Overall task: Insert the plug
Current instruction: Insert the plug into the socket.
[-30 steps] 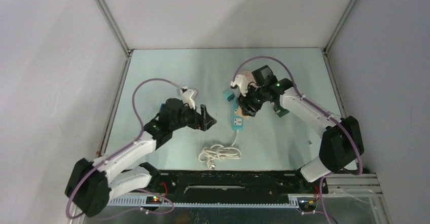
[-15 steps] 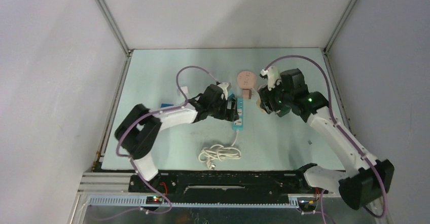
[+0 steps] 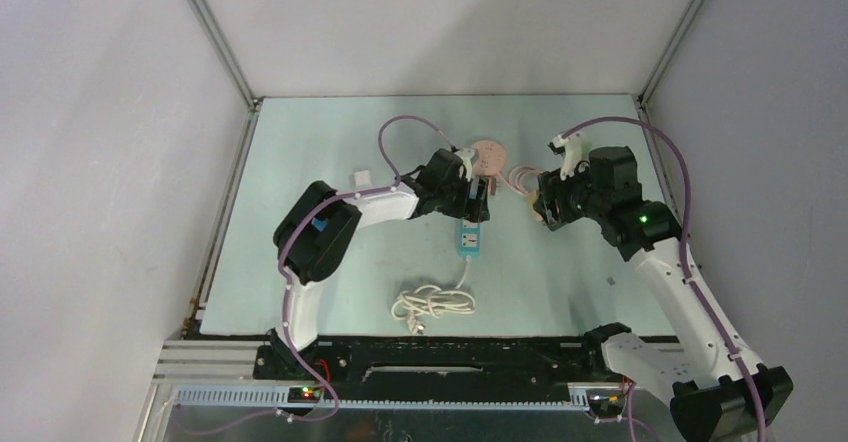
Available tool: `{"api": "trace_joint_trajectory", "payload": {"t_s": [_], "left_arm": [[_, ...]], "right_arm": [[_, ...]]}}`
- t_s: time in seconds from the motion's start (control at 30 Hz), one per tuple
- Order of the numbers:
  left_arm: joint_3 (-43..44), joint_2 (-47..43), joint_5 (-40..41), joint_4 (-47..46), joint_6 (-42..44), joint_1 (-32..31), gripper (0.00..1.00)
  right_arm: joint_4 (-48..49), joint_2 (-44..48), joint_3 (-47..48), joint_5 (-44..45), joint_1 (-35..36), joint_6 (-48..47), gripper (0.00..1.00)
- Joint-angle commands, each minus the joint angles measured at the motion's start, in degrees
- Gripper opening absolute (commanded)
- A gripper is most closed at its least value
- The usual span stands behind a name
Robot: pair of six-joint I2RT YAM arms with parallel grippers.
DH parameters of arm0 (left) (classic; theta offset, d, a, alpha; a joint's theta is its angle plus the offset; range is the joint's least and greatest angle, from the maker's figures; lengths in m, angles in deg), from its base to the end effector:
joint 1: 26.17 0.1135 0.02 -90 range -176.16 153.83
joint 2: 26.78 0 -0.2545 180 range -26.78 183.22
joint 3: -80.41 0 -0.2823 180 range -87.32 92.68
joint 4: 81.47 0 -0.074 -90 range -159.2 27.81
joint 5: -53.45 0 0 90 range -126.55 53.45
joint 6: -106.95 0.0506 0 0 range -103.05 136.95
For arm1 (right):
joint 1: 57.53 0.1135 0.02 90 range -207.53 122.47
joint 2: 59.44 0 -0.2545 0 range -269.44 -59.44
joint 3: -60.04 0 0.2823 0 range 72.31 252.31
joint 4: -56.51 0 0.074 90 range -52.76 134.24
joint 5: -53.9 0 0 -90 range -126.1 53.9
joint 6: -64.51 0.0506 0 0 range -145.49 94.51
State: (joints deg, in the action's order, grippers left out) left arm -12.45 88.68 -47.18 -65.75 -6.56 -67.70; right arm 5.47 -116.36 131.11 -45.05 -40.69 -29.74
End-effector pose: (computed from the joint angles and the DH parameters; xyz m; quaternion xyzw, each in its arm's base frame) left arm 0.3433 -0.3165 0.1233 0.1793 0.8997 -0.2809 0.2819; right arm 0.2408 0.0811 0.3213 -0.1975 0.8703 0.1182 0.4354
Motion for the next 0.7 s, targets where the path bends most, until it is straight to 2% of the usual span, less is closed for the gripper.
{"api": "trace_joint_trajectory", "payload": {"t_s": [0.0, 0.23, 0.47, 0.53, 0.67], "left_arm": [[4.0, 1.7, -5.3, -2.0, 1.6, -0.4, 0.9], [4.2, 0.8, -8.0, -6.7, 0.7, -5.2, 0.9], [4.6, 1.4, -9.2, -8.8, -0.3, -6.8, 0.9], [3.6, -0.5, -7.0, -7.8, 0.7, -6.6, 0.9], [-3.2, -9.7, -4.3, -10.0, 1.0, -3.2, 0.92]], "right_arm": [[1.5, 0.2, 0.1, -3.8, -0.3, 0.6, 0.0], [2.3, -0.5, -0.3, -7.7, -0.3, -0.1, 0.0], [2.3, 0.3, -0.9, -10.0, -0.4, -1.9, 0.0], [2.0, 0.3, -1.0, -10.9, -0.4, -2.6, 0.0], [1.9, -0.5, -1.1, -14.1, -0.4, -4.7, 0.0]]}}
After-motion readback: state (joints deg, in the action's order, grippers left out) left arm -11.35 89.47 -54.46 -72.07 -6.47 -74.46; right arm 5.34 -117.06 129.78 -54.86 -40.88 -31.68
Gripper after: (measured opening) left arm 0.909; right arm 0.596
